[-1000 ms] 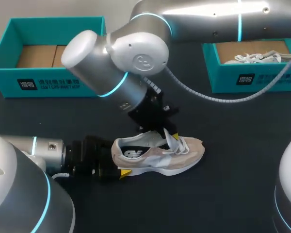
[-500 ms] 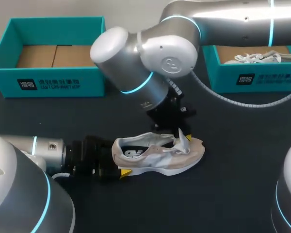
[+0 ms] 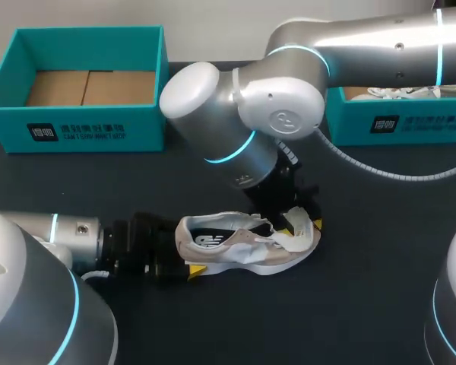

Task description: Take the shoe out of the shoebox, open the shoe tongue, remove and reinsert the insole, then place the shoe into the shoebox

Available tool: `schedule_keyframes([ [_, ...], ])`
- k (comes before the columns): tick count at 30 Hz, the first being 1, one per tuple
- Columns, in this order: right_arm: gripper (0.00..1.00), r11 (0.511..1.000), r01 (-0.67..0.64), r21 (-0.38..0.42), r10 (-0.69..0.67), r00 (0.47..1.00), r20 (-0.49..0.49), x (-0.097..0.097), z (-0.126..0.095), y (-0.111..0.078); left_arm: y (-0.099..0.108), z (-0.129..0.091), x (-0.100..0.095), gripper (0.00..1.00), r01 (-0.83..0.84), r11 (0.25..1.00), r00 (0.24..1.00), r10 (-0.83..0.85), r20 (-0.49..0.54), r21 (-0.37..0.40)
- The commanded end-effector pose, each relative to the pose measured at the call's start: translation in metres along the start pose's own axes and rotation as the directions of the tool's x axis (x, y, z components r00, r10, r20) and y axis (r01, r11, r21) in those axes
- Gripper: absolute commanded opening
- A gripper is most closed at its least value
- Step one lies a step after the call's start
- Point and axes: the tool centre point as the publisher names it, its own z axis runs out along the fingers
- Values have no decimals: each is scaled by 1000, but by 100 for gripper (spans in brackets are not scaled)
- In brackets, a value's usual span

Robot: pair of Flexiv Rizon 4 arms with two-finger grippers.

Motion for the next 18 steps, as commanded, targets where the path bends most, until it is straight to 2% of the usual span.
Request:
schedule_keyframes([
  [1, 100, 955, -295, 5, 295, 955, 27, 3, 7, -7, 3, 2, 0, 0, 0, 1000, 1000, 0, 2, -3],
  [5, 100, 944, -329, 25, 328, 944, 47, -8, 12, -9, 3, 2, 0, 0, 0, 1000, 1000, 0, 2, -3],
  [8, 100, 941, -337, 17, 335, 940, 56, -16, 6, -10, 3, 2, 0, 0, 0, 1000, 1000, 0, 2, -3],
  [12, 100, 939, -342, -23, 343, 937, 65, -25, -11, -8, 3, 2, 0, 0, 0, 1000, 1000, 0, 2, -3],
  [18, 100, 944, -306, -122, 309, 951, 6, -31, -46, -3, 3, 2, 0, 0, 0, 1000, 1000, 0, 2, -3],
])
